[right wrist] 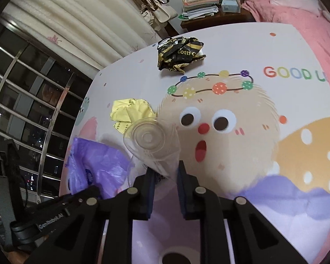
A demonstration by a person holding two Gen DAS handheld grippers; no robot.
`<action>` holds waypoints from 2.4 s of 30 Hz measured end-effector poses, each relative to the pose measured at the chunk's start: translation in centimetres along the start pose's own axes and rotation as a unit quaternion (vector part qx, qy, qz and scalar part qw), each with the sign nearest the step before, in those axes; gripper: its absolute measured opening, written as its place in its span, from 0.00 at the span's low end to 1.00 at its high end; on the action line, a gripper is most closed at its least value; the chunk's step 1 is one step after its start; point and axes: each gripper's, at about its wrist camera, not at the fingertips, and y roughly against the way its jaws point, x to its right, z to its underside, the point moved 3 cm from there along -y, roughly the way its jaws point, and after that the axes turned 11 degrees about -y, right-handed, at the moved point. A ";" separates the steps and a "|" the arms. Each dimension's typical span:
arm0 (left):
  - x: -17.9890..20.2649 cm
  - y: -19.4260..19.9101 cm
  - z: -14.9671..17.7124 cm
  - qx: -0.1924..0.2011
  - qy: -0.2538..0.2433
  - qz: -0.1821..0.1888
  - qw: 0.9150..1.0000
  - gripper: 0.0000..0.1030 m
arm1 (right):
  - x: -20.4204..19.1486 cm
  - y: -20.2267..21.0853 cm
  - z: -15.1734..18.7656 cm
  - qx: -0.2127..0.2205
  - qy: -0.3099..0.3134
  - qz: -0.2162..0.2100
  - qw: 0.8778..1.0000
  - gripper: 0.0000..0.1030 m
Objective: Collect trash
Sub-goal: 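Grasp the purple plastic bag with the left tool while the right tool grasps the clear bottle, then carry the purple bag and clear bottle over the bin and open both tools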
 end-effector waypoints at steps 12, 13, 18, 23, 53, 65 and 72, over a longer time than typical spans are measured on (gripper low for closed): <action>-1.0 7.1 7.8 0.031 -0.096 -0.013 0.995 0.17 | 0.2 5.9 8.2 0.011 -0.003 0.015 1.000 0.17; -1.1 7.7 8.7 0.034 -0.110 -0.012 0.993 0.17 | 0.0 6.3 9.0 0.013 -0.004 0.016 1.000 0.17; -2.1 10.3 12.8 0.053 -0.163 -0.001 0.985 0.17 | -1.7 8.5 14.1 0.028 -0.001 0.034 0.999 0.17; -4.3 12.7 16.3 0.075 -0.210 0.028 0.974 0.17 | -4.0 10.8 20.2 0.058 -0.019 0.059 0.996 0.17; -12.7 8.7 39.0 -0.015 -0.321 0.111 0.940 0.18 | -4.0 6.6 48.5 -0.002 -0.144 0.190 0.971 0.17; -11.8 -4.2 43.2 -0.082 -0.299 0.082 0.947 0.19 | 3.2 -4.5 52.5 -0.067 -0.159 0.195 0.965 0.17; -9.6 -11.5 45.2 -0.098 -0.301 0.076 0.945 0.25 | 7.2 -10.4 53.9 -0.092 -0.156 0.203 0.962 0.18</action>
